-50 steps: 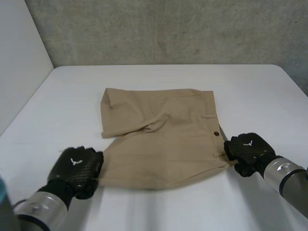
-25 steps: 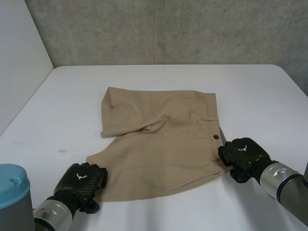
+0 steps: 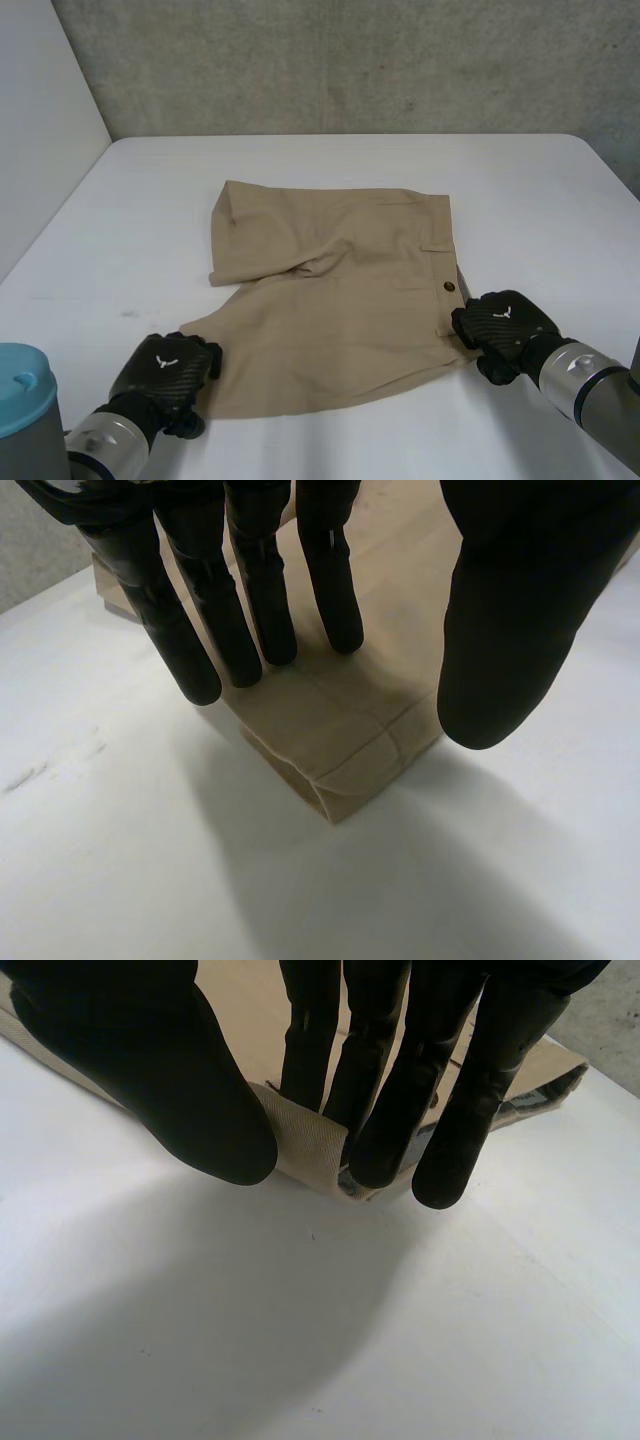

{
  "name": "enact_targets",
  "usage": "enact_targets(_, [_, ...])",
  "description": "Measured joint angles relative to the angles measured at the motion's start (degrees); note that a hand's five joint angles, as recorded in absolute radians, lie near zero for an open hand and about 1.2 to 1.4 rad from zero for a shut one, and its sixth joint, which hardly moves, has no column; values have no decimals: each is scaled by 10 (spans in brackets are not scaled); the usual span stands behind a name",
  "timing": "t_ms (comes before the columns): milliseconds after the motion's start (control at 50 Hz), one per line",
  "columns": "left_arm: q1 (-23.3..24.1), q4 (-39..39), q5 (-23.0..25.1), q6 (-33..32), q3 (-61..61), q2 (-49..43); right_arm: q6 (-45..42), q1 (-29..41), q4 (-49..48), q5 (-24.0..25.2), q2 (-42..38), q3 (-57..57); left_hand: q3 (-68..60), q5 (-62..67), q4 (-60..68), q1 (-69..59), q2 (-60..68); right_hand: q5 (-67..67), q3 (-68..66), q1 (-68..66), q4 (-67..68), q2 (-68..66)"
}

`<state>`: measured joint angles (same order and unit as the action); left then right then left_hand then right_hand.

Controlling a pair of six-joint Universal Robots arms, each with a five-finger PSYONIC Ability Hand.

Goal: Fold the shorts.

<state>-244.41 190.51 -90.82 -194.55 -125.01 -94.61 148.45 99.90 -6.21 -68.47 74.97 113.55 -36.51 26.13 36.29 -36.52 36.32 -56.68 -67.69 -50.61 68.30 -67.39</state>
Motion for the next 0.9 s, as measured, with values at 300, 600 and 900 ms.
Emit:
enact_targets(300, [-9,47,-1,-9,0,-53,0,-1,-2,0,0,0,-3,9,7,-3,10,0,0,0,0,0])
enact_targets(600, [-19,71,0,-19,0,-56,0,-1,-6,0,-1,1,-128,126,132,-130,131,0,0,0,0,0])
enact_targets(900, [-20,80,0,-19,1,-66,0,-1,-7,0,-2,3,-138,133,144,-137,143,0,0,0,0,0])
